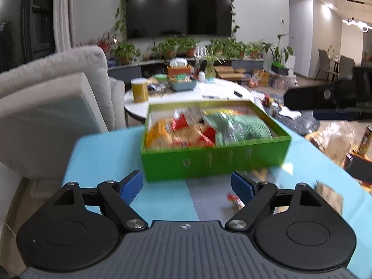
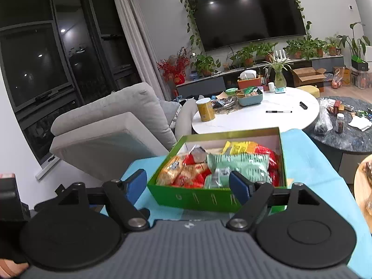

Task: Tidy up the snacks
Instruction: 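Move both tools back to the round pastry and bread stick pack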

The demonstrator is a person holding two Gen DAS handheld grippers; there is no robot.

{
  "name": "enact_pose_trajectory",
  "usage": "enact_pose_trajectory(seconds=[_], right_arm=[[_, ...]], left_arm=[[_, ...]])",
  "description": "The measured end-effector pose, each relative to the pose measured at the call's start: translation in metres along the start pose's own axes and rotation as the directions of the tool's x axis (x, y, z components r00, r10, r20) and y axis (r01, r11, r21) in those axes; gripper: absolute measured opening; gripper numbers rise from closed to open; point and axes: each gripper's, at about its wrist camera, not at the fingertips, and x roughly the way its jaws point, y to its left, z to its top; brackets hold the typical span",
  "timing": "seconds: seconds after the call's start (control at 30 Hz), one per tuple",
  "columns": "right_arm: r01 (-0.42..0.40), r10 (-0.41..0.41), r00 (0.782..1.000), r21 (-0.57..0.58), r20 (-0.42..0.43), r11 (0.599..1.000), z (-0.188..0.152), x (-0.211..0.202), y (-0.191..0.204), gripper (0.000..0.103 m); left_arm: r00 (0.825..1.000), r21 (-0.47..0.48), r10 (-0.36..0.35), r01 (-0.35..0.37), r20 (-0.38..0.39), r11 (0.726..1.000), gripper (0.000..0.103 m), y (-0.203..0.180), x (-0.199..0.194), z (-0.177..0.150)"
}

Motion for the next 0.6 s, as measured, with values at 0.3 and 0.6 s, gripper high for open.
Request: enact_pose_trajectory(seconds=[0.3, 0.6], right_arm=[[-0.012, 0.013, 0.999, 0.015, -0.048, 1.000, -0.030, -0.005, -0.007, 0.059], [0.003, 0.005, 0.995, 0.082, -0.102, 0.997, -0.050, 0.002, -0.020, 0.059]], left_arm=[[0.992, 0.030, -0.028, 0.032, -0.124, 0.999, 0.081, -0.021, 0.019, -0.042], [0.986, 0.002, -0.020, 0.021, -0.165, 1.000, 0.081, -0.024, 0.038, -0.053]])
